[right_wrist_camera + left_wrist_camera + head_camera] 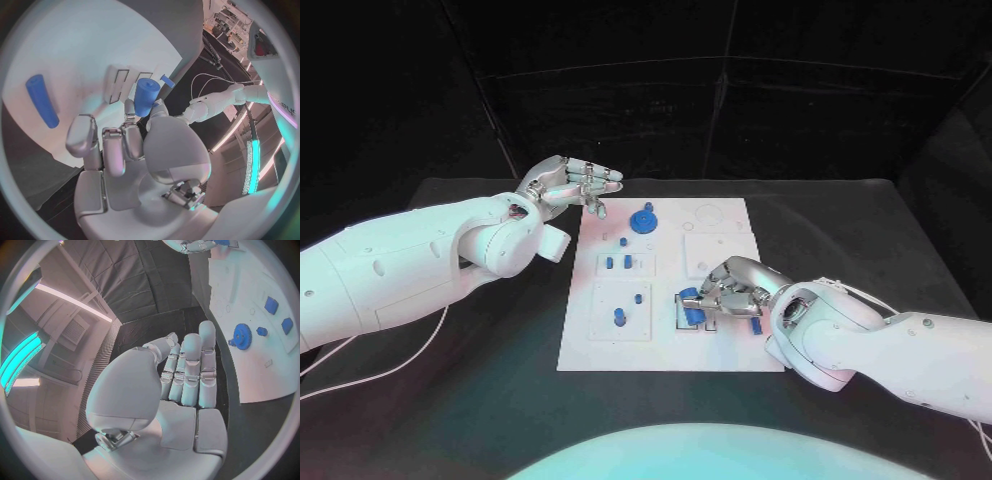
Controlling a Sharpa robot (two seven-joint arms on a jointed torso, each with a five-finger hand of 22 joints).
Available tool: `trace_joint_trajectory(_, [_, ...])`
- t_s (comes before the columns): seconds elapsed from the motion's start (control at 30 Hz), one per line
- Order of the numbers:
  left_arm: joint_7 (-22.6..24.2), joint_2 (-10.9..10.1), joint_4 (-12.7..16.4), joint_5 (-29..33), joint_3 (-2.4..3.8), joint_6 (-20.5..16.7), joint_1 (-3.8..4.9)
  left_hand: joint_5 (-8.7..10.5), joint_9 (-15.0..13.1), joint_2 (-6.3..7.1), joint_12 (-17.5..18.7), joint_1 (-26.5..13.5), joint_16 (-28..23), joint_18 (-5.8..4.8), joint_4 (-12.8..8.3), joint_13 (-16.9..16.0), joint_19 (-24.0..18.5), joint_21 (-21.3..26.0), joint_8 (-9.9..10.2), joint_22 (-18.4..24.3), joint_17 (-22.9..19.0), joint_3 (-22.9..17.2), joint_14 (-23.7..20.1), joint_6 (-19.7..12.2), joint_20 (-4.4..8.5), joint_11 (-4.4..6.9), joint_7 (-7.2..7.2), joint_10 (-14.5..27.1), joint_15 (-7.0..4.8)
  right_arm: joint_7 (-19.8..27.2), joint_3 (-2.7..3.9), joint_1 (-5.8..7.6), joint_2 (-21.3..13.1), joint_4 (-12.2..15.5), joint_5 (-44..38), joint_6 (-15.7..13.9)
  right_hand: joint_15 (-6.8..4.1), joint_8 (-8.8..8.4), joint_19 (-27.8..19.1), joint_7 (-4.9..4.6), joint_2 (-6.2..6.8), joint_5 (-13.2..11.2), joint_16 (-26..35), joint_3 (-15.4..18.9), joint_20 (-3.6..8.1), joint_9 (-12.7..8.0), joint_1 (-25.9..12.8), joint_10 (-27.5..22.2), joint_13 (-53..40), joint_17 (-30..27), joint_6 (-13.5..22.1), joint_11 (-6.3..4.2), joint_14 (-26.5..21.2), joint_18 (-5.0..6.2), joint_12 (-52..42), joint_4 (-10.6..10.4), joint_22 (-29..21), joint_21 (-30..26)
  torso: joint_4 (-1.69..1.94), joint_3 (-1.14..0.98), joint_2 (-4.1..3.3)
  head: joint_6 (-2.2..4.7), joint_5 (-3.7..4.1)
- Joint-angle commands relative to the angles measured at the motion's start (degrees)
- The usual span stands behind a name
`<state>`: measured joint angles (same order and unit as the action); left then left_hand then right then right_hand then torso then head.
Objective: Assemble the parts on the task board
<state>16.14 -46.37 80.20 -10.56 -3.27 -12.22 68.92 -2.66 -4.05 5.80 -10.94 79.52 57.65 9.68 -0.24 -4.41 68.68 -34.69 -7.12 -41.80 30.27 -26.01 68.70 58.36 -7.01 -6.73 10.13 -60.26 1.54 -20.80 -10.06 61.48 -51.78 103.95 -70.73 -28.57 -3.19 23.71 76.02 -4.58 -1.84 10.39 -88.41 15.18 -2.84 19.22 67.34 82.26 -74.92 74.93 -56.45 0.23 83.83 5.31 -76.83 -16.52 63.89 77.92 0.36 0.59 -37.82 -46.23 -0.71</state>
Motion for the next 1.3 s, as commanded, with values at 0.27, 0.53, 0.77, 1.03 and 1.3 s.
trace_joint_trajectory(0.27, [0.21,-0.09,0.2,0.18,0.05,0.33,0.09,-0.12,0.07,0.05,-0.24,-0.55,0.4,0.73,0.16,0.07,-0.42,0.2,-0.4,0.07,-0.07,0.27,-0.45,-0.34,0.05,0.11,0.15,0.44,-0.06,0.16,0.03,0.08,0.16,0.03,0.31,-1.04,0.12,-0.49,-1.6,-0.39,1.36,-5.69,0.5,0.99,-0.48,0.18,-3.75,-2.5,0.69,10.29,1.36,0.43,5.12,0.35,4.06,-0.24,-2.13,-1.41,-0.03,0.05,0.08,-0.31,0.05])
trace_joint_trajectory(0.53, [0.2,-0.22,0.26,0.18,0.05,0.32,0.1,-0.12,0.07,0.05,-0.24,-0.55,0.4,0.73,0.16,0.07,-0.42,0.2,-0.4,0.07,-0.07,0.27,-0.45,-0.34,0.05,0.11,0.15,0.44,-0.06,0.22,0.03,0.08,-0.13,0.13,0.31,-1.2,0.09,-0.29,-1.51,-0.32,0.89,-4.68,0.52,0.4,-0.5,0.37,-3.54,-2.33,0.59,10.31,1.18,0.38,5.13,0.34,4.02,-0.07,-2.04,-1.42,-0.02,0.04,0.08,-0.42,0.15])
trace_joint_trajectory(0.77, [0.19,-0.33,0.29,0.18,0.05,0.3,0.1,-0.12,0.07,0.05,-0.24,-0.55,0.4,0.73,0.16,0.07,-0.42,0.2,-0.4,0.07,-0.07,0.27,-0.45,-0.34,0.05,0.11,0.15,0.44,-0.06,3.61,0.03,0.08,-1.67,0.93,0.31,-1.56,-0.05,-0.13,-1.4,-0.24,0.24,1.9,0.52,-1.55,-0.35,0.74,4.18,-2.06,0.35,10.38,1.3,0.26,5.16,0.34,3.97,3.64,-2.04,-1.52,-0.08,0.02,0.12,-0.41,0.4])
trace_joint_trajectory(1.03, [0.22,-0.26,0.25,0.18,0.05,0.34,0.1,-0.12,0.07,0.05,-0.24,-0.55,0.4,0.73,0.16,0.07,-0.42,0.2,-0.4,0.07,-0.07,0.27,-0.45,-0.34,0.05,0.11,0.15,0.44,-0.06,6.47,0.03,0.09,-1.98,1.42,-2.09,1.8,-0.25,0.77,-1.12,0.11,0.65,-1.33,0.41,-3.0,-0.24,1.32,11.56,-1.23,-0.85,10.67,-0.02,-0.06,5.23,0.25,2.79,8.97,-1.59,-1.38,0.04,0.0,0.1,-0.35,0.57])
trace_joint_trajectory(1.3, [0.22,0.0,0.21,0.18,0.05,0.39,0.1,-0.12,0.07,0.05,-0.24,-0.55,0.4,0.73,0.16,0.07,-0.42,0.2,-0.4,0.07,-0.07,0.27,-0.45,-0.34,0.05,0.11,0.15,0.44,-0.06,6.29,0.03,0.08,-1.75,1.38,-4.07,3.82,-1.26,3.88,-0.23,1.68,0.28,-1.92,-0.07,-3.23,0.61,3.2,12.24,0.21,-2.67,11.74,-2.77,-1.35,5.46,-0.01,0.78,10.37,-0.09,-0.64,-0.03,0.06,0.08,-0.29,0.48])
